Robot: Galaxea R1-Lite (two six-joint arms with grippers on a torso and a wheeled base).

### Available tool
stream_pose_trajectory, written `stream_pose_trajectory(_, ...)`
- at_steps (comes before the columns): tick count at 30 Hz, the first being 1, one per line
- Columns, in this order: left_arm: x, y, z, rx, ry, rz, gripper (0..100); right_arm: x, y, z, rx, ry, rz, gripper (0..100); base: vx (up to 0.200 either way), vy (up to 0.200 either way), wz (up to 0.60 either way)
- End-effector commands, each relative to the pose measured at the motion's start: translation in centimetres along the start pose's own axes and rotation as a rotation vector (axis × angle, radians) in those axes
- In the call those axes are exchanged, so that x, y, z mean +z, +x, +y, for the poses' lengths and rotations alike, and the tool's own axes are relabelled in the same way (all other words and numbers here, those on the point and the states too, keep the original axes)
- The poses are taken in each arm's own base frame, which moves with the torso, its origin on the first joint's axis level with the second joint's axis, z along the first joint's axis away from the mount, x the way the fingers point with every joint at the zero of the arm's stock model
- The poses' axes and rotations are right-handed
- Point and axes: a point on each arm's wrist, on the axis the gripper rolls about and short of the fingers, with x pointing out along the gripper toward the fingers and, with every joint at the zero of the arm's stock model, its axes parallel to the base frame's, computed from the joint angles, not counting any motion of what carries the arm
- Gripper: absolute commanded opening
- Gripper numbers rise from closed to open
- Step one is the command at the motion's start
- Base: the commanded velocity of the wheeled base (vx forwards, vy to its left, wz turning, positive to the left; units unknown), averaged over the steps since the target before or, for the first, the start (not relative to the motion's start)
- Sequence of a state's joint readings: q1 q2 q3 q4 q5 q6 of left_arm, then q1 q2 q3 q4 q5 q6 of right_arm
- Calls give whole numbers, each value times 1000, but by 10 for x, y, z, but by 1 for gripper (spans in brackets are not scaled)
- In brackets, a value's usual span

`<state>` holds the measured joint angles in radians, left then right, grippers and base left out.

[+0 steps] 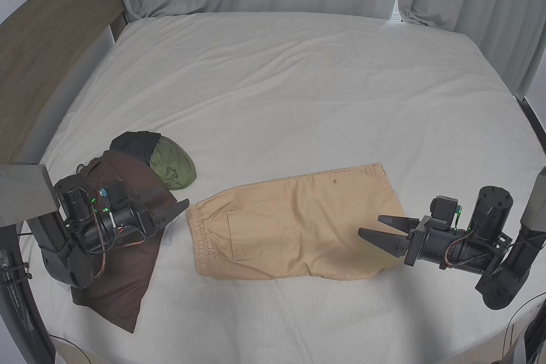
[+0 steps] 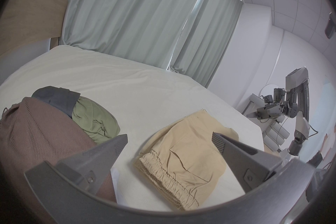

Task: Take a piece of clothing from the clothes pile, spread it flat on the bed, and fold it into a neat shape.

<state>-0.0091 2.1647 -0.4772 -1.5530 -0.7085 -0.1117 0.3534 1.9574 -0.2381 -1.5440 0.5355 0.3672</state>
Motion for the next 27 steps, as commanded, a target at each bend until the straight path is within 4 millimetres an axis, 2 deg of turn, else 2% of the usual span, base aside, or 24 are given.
stream_pose_trajectory(1,1,0,0,0,0,-2,100,6,-3,1,-1,-12,-24,100,0,0,0)
stream_pose_trajectory(8,-2,0,0,0,-32,5,100,4,-4,0,-3,-11,-18,100,0,0,0)
stream_pose_trajectory(19,-10,0,-3,1,-185,32,100,0,-2,-3,-13,1,-1,100,0,0,0)
stream_pose_trajectory(25,-27,3,2,14,-266,74,100,-2,0,-5,-14,5,6,100,0,0,0)
stream_pose_trajectory(27,-39,8,1,12,-312,108,100,-2,0,-5,-16,6,6,100,0,0,0)
